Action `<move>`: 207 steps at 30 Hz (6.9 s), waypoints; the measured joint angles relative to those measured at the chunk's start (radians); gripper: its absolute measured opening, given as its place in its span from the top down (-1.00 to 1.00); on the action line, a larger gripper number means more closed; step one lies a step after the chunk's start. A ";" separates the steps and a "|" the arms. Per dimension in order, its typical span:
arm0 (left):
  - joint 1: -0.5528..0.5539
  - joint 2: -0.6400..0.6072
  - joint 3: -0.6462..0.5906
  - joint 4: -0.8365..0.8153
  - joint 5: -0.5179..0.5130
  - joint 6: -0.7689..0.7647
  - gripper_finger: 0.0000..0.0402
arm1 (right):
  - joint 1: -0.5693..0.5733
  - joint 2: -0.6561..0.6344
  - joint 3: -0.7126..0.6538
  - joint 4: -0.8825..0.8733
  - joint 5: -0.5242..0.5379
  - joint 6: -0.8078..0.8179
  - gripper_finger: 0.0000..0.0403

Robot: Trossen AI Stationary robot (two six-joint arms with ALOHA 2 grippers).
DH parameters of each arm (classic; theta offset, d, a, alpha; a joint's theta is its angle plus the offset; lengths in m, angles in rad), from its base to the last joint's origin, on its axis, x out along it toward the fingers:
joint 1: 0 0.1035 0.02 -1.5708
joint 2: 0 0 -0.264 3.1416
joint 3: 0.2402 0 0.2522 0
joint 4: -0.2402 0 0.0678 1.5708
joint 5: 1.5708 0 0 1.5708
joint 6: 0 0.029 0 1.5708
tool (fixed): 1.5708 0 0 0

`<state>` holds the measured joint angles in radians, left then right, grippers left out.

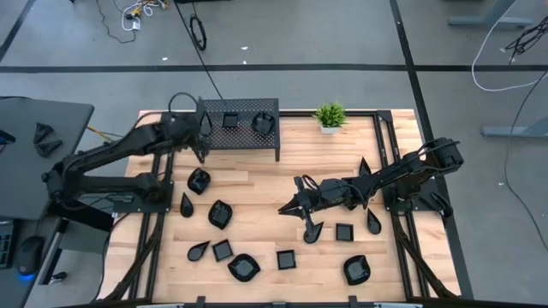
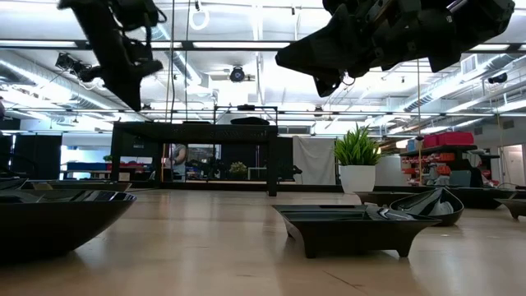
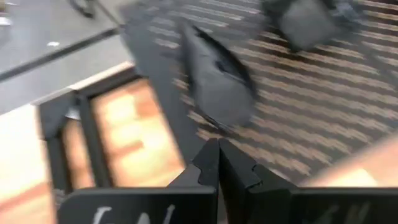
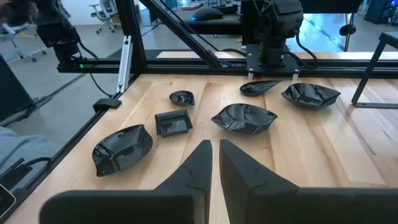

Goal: Pick & Place Mini shaped plates
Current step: Stack the black leaf shaped plate on top of the black leaf shaped plates on the shelf

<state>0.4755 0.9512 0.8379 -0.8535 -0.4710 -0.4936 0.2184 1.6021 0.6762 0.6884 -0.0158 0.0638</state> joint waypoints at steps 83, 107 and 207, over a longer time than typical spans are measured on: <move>-1.133 0.632 0.000 0.165 0.142 0.166 0.48 | -0.013 0.000 0.000 0.030 0.034 -0.010 0.84; -1.133 0.634 -0.045 0.205 0.113 0.167 0.84 | -0.013 0.000 0.000 0.030 0.034 -0.019 0.84; -0.732 0.576 0.235 0.307 0.207 0.590 0.33 | 0.036 0.054 0.243 -0.665 0.192 -0.474 0.99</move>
<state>-0.2561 1.5276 1.0731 -0.5462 -0.2644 0.0961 0.2544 1.6558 0.9188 0.0237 0.1759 -0.4106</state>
